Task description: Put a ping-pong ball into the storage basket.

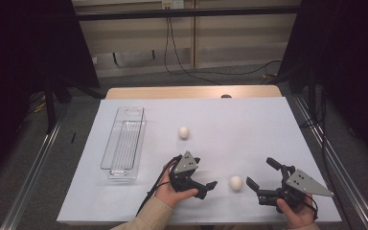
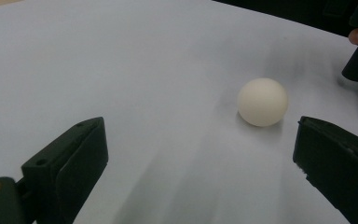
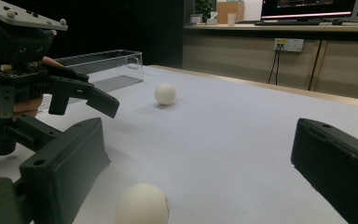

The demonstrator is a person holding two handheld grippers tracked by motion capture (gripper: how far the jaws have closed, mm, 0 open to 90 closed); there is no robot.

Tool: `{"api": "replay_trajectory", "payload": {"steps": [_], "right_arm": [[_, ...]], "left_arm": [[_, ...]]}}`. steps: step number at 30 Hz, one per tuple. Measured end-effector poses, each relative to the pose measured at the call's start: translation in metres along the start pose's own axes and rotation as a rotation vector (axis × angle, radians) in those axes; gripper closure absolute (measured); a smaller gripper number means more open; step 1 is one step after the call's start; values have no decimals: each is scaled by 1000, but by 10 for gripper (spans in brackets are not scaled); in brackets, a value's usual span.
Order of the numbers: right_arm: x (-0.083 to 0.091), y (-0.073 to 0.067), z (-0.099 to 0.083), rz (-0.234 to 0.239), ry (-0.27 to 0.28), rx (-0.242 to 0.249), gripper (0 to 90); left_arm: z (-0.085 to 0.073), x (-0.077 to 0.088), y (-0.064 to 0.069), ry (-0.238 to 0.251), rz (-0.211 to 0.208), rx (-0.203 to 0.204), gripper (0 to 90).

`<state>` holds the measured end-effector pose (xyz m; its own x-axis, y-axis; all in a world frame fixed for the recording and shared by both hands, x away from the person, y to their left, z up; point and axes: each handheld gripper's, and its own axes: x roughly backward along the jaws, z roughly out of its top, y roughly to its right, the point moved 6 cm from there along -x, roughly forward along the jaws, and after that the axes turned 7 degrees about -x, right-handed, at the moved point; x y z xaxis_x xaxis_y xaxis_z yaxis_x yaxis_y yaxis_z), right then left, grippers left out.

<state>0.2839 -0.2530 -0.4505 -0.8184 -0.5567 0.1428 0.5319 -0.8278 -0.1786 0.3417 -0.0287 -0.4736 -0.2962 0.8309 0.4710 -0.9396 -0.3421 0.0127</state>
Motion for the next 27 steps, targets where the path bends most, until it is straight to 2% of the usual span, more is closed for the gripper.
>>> {"api": "replay_trajectory", "payload": {"steps": [11, 27], "right_arm": [[0, 1, 0, -2, 1, -4, 24], [1, 1, 1, 0, 2, -3, 24]], "left_arm": [[3, -4, 1, -1, -3, 2, 30], [6, -13, 6, -20, -21, -23, 33]]}}
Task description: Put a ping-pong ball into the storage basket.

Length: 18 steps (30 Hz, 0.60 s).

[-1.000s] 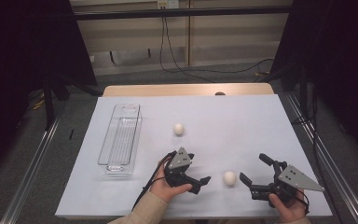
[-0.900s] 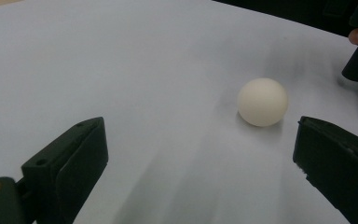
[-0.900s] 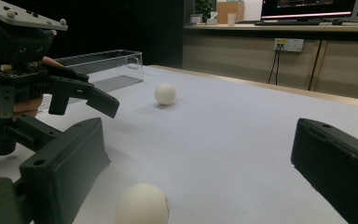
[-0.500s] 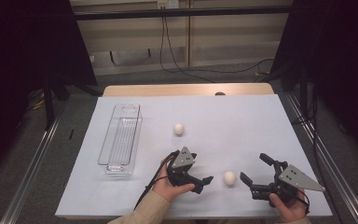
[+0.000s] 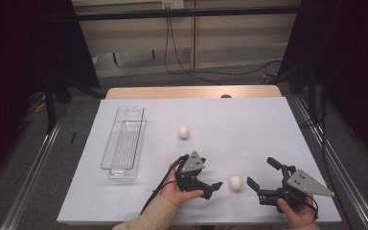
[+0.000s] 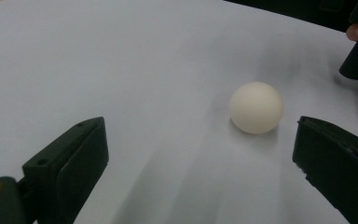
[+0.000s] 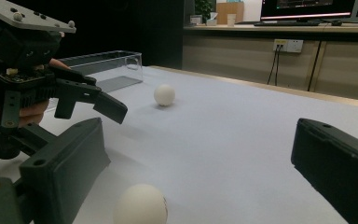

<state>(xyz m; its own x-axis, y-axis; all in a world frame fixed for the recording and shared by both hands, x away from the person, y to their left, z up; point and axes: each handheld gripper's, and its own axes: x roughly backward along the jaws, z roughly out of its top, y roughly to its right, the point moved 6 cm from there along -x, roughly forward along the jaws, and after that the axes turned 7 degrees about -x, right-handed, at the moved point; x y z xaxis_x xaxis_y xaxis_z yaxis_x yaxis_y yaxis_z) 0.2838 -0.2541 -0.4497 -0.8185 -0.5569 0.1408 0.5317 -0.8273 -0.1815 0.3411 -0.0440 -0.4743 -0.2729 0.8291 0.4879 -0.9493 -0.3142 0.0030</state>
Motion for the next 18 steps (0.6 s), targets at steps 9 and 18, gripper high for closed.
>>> {"api": "replay_trajectory", "payload": {"steps": [9, 18], "right_arm": [[0, 1, 0, -4, 0, 3, 24], [0, 1, 0, -3, 2, 3, 23]], "left_arm": [[0, -4, 3, -5, -13, 3, 33], [0, -7, 3, -14, -17, 0, 34]]}}
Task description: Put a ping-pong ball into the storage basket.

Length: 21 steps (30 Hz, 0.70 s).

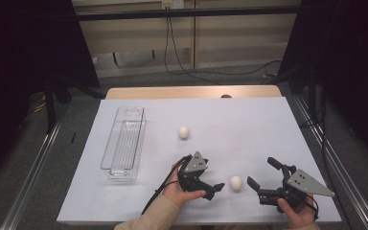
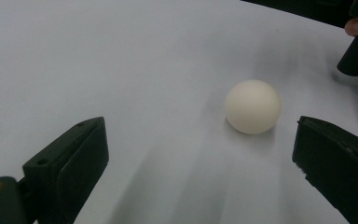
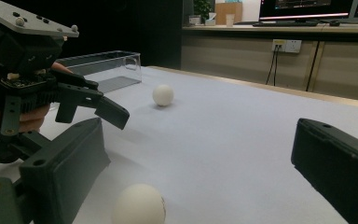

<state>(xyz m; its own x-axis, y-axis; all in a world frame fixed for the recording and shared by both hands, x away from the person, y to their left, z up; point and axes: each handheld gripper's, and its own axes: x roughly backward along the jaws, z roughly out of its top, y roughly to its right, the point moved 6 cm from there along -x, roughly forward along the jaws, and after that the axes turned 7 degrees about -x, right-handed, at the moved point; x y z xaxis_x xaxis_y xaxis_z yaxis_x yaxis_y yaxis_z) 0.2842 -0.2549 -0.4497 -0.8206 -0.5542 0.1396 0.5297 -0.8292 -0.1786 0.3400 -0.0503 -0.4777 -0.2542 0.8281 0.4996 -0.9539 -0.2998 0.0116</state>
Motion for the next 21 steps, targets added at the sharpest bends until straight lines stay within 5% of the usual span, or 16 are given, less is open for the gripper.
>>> {"api": "replay_trajectory", "payload": {"steps": [21], "right_arm": [[0, 0, 0, -2, 0, 2, 23]], "left_arm": [[2, -5, 3, -13, -8, -4, 41]]}}
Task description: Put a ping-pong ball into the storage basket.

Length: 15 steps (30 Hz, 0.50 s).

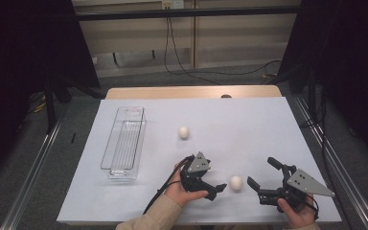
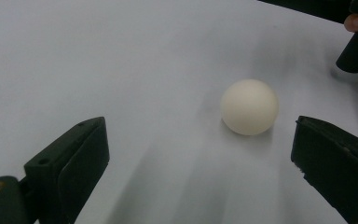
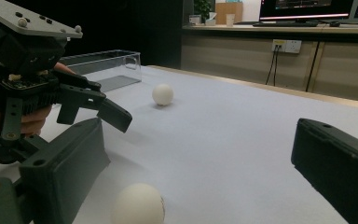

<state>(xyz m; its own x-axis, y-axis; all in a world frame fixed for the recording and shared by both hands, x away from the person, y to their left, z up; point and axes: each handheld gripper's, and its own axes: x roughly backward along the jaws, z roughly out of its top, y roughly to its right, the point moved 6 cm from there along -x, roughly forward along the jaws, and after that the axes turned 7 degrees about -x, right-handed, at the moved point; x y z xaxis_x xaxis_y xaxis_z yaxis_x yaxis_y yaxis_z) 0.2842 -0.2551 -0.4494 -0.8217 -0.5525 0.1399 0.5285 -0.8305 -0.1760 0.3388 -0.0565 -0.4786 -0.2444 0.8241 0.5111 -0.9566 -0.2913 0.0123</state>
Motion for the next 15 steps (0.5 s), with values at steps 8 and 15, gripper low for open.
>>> {"api": "replay_trajectory", "payload": {"steps": [8, 15], "right_arm": [[0, 1, 0, -1, -1, 2, 23], [0, 0, 0, 1, -2, 4, 23]], "left_arm": [[-1, -3, -1, -16, 4, 2, 46], [1, -4, 0, -14, -1, -4, 47]]}}
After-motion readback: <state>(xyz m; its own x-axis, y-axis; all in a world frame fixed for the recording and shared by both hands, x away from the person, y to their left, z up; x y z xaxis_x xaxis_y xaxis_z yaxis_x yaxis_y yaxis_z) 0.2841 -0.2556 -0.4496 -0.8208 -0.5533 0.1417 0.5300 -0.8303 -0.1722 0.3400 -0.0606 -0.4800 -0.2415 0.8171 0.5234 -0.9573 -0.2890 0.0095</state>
